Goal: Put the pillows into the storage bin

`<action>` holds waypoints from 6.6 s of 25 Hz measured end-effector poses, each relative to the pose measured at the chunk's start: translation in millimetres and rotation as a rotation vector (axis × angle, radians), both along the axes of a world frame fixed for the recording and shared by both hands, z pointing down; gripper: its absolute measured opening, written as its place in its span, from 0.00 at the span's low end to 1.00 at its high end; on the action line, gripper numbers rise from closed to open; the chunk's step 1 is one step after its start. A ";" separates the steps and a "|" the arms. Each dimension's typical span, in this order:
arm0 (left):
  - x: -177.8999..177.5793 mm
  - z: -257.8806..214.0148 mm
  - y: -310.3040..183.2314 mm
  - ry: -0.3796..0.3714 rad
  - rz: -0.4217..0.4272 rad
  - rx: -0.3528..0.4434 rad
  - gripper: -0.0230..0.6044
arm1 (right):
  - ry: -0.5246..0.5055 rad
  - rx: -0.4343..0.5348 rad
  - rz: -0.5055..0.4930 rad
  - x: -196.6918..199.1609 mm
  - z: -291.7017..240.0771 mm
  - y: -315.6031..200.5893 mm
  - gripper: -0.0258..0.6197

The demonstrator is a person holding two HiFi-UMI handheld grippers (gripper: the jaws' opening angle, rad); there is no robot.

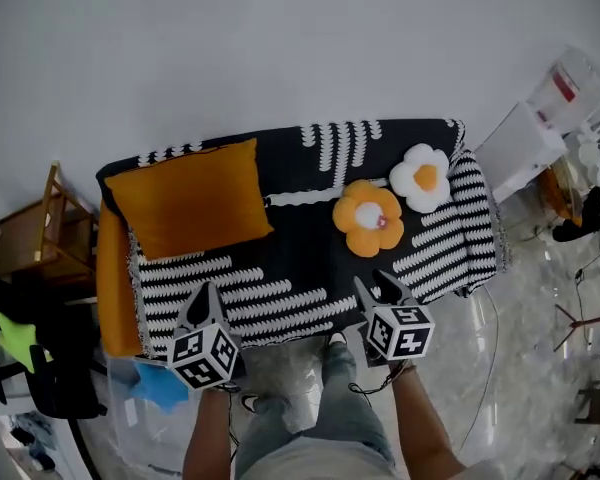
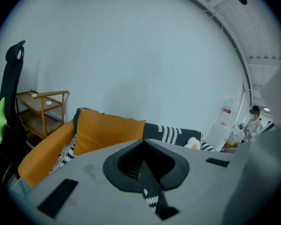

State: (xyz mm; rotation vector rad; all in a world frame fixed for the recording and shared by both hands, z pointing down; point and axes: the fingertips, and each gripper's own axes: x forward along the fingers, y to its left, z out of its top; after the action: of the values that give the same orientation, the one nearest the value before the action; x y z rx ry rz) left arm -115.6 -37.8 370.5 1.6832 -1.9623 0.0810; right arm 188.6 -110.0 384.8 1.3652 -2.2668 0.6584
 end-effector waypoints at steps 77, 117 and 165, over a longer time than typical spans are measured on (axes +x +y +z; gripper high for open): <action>247.1 319.3 -250.4 -0.014 0.202 -0.369 0.05 | 0.296 -0.411 -0.132 225.0 417.9 -299.6 0.08; 117.7 156.4 -147.2 0.040 -0.072 -0.148 0.05 | 0.616 0.041 -0.537 63.1 133.9 -239.5 0.07; -184.9 59.7 611.7 0.037 -1.490 -0.117 0.05 | 0.348 0.497 -2.014 -597.2 30.0 459.2 0.07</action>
State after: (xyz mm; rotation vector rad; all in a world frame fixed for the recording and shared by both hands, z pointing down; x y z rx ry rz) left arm -300.6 574.0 430.2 -0.1334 -2.5717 -0.3646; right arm -408.6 349.2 414.8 -0.9407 -2.1863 -0.7670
